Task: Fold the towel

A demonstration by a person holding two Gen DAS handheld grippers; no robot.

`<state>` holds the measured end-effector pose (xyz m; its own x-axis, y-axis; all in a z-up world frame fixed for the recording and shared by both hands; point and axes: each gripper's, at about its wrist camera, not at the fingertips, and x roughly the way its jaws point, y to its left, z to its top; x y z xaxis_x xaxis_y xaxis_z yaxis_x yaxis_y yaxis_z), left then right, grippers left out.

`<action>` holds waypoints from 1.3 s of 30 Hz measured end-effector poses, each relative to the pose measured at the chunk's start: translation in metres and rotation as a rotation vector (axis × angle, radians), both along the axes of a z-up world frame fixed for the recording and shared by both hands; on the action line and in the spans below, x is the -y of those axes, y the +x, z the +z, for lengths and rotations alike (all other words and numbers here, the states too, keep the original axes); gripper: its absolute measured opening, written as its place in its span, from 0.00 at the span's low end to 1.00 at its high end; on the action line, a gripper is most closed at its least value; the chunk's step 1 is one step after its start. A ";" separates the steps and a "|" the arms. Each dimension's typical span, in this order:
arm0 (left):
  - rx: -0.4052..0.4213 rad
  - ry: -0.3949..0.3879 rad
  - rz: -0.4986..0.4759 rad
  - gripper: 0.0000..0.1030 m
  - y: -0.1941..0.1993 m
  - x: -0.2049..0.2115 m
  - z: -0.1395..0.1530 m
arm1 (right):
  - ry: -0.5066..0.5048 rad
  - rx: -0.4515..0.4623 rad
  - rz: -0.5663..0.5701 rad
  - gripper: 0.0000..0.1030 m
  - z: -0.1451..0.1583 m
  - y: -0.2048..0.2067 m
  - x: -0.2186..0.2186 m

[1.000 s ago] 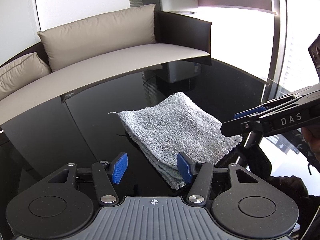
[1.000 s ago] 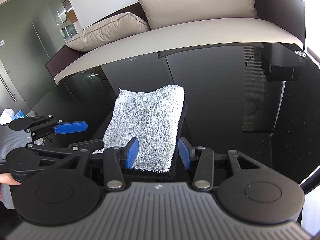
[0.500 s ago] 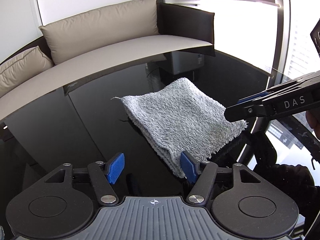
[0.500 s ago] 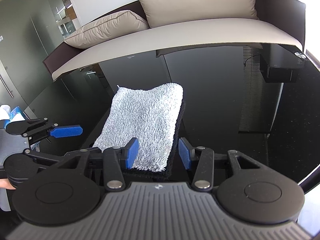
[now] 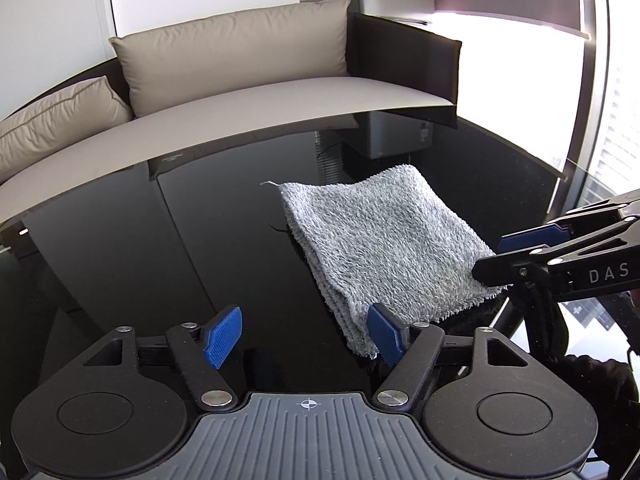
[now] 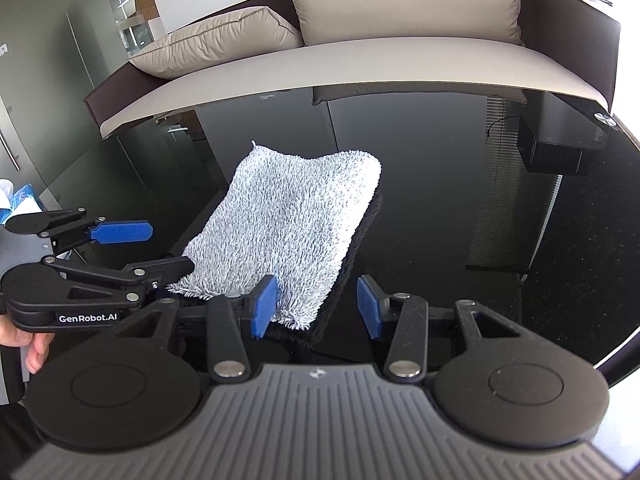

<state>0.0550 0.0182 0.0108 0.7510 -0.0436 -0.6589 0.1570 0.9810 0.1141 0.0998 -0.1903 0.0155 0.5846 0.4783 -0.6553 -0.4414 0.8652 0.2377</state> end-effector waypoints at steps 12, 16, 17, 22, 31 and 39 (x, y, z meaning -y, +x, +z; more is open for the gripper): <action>0.022 -0.170 0.157 0.99 -0.009 -0.028 0.008 | -0.028 0.050 -0.037 0.63 -0.005 -0.003 -0.007; 0.039 -0.216 0.194 0.99 -0.015 -0.035 0.012 | -0.021 0.068 -0.057 0.68 -0.006 -0.007 -0.005; 0.045 -0.221 0.200 0.99 -0.017 -0.036 0.013 | -0.019 0.071 -0.061 0.68 -0.005 -0.008 -0.005; 0.043 -0.228 0.223 0.99 -0.024 -0.038 0.013 | -0.009 0.095 -0.098 0.82 -0.004 -0.016 -0.001; 0.075 -0.197 0.218 0.99 -0.037 -0.030 0.014 | 0.017 0.130 -0.174 0.92 0.003 -0.032 0.005; 0.089 -0.187 0.184 0.99 -0.045 -0.024 0.014 | -0.019 0.165 -0.179 0.94 0.004 -0.054 0.001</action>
